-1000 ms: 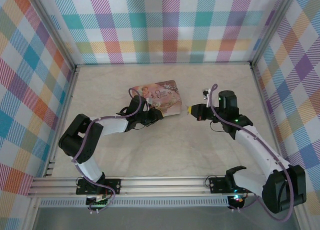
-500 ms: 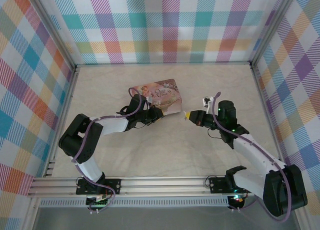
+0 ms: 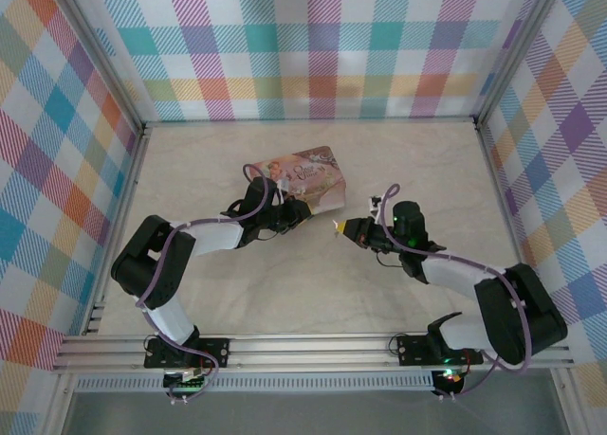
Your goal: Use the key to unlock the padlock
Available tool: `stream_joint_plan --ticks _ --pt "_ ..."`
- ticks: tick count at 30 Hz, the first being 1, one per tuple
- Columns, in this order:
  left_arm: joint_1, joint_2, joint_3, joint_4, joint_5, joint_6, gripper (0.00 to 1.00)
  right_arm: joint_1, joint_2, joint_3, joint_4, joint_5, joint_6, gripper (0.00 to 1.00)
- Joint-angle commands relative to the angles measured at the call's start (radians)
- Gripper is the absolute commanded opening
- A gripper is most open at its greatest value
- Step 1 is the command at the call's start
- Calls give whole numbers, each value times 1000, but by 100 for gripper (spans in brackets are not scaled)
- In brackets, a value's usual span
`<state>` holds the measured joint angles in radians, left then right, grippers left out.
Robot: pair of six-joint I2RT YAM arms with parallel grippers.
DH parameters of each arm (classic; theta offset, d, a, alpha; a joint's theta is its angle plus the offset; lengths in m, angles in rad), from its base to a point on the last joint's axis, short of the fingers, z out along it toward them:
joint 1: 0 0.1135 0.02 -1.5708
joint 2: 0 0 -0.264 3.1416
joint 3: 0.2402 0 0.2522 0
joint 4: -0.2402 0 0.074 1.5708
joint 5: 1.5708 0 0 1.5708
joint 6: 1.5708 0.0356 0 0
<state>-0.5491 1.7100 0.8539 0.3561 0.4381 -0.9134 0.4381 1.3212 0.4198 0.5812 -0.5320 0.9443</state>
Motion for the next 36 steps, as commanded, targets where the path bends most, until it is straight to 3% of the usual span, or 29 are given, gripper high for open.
stream_joint_plan --ticks 1,15,36 --pt "-6 -33 21 87 57 -35 12 23 55 4 147 7 41 0" --pt "-5 -36 14 129 68 -52 12 57 318 66 411 -31 164 0" --pt "-3 -33 -13 198 84 -78 12 61 411 116 519 -34 242 0"
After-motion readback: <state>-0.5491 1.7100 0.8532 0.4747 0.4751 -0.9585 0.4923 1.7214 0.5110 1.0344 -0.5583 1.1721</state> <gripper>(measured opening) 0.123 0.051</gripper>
